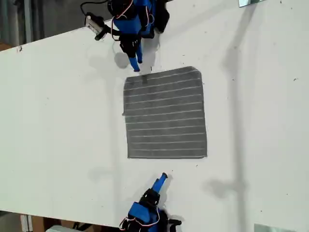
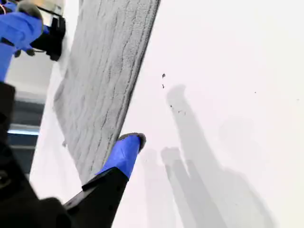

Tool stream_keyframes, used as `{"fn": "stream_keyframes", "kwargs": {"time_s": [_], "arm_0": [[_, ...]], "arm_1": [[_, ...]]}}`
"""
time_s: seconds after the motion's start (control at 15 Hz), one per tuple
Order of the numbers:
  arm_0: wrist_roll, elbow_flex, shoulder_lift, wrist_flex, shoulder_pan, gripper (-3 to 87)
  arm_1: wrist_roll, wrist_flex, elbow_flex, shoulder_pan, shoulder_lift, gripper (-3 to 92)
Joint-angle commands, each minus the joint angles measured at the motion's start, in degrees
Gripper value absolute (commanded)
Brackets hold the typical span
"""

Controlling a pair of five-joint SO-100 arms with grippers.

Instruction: Grasp corners of a square towel and fold twice.

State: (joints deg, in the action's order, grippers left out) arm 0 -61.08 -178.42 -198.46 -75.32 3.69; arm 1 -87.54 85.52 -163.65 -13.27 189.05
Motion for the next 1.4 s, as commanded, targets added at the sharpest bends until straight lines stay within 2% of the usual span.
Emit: {"fn": "stream_keyframes", "kwargs": {"time_s": [0.0, 0.27, 0.4, 0.53, 0.6, 0.73, 0.8, 0.93, 1.0, 1.07, 1.2, 1.33], "arm_0": [[-34.54, -0.26, -0.35, 0.44, -24.79, 15.4], [-31.99, -0.26, -0.35, 0.62, -25.75, 17.8], [-26.98, -0.35, -0.26, 5.89, -25.66, 18.4], [-24.26, 7.47, 7.29, 5.45, -23.64, 17.8], [-24.52, 19.78, 20.92, 3.34, -19.25, 17.7], [-26.72, 42.54, 55.46, -0.7, -9.49, 17.0], [-26.98, 43.51, 64.16, 3.25, -7.65, 17.5], [-29.09, 34.8, 65.83, 13.71, -7.29, 17.2], [-29.09, 31.9, 63.98, 17.05, -7.29, 17.2], [-29.0, 30.5, 62.84, 18.46, -7.29, 17.2], [-27.86, 28.83, 63.02, 21.09, -8.09, 17.3], [-26.02, 27.51, 64.51, 23.03, -9.84, 17.0]], "arm_1": [[2.11, -2.9, -1.76, 9.05, -0.79, 34.1], [2.11, -4.04, -2.99, 10.02, -0.88, 32.4], [6.15, -4.04, 4.66, 8.88, -7.21, 32.2], [11.34, -0.7, 31.99, 9.14, -44.03, 32.9], [12.04, 0.09, 44.38, 12.74, -62.93, 35.0], [6.94, 3.87, 57.66, 23.82, -86.22, 35.6], [0.79, 3.16, 56.34, 31.11, -89.47, 34.8], [-15.73, -0.88, 50.45, 47.2, -87.36, 33.9], [-22.94, -2.02, 48.78, 53.61, -84.73, 33.3], [-26.72, -3.6, 48.69, 57.66, -84.37, 33.3], [-25.31, -10.46, 53.61, 59.33, -93.78, 33.3], [-22.15, -13.54, 59.41, 58.36, -102.3, 33.9]]}}
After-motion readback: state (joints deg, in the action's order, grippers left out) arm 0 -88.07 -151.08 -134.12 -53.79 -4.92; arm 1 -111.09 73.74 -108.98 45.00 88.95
